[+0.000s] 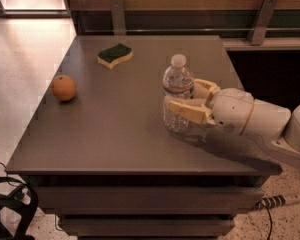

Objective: Place water bottle upright

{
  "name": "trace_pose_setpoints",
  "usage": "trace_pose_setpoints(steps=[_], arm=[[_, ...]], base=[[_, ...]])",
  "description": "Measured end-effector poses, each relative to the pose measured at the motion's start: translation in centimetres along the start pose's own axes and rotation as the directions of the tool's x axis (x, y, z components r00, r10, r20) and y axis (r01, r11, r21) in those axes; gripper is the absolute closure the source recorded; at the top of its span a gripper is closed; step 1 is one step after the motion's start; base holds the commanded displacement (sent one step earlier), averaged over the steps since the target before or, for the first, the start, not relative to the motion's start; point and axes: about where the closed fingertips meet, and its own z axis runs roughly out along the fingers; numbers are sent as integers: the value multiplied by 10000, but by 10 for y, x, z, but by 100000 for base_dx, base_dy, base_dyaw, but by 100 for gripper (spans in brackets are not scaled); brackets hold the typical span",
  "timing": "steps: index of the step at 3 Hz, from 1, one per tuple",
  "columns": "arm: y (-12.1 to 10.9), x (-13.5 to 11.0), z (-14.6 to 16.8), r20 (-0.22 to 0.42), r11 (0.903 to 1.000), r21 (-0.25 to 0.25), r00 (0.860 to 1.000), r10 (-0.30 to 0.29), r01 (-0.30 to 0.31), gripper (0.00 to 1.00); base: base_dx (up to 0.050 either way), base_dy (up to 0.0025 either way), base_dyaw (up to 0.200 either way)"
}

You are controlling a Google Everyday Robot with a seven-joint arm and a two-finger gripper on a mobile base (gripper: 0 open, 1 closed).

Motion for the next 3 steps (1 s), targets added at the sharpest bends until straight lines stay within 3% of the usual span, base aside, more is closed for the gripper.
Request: trace_pose_setpoints(steps=[1, 3], arm=[[0, -2, 0, 0, 10000, 0, 10000, 0, 0, 85], [0, -3, 0, 0, 10000, -3, 10000, -1, 1, 39]], base=[[0, 0, 0], [0, 0, 0]])
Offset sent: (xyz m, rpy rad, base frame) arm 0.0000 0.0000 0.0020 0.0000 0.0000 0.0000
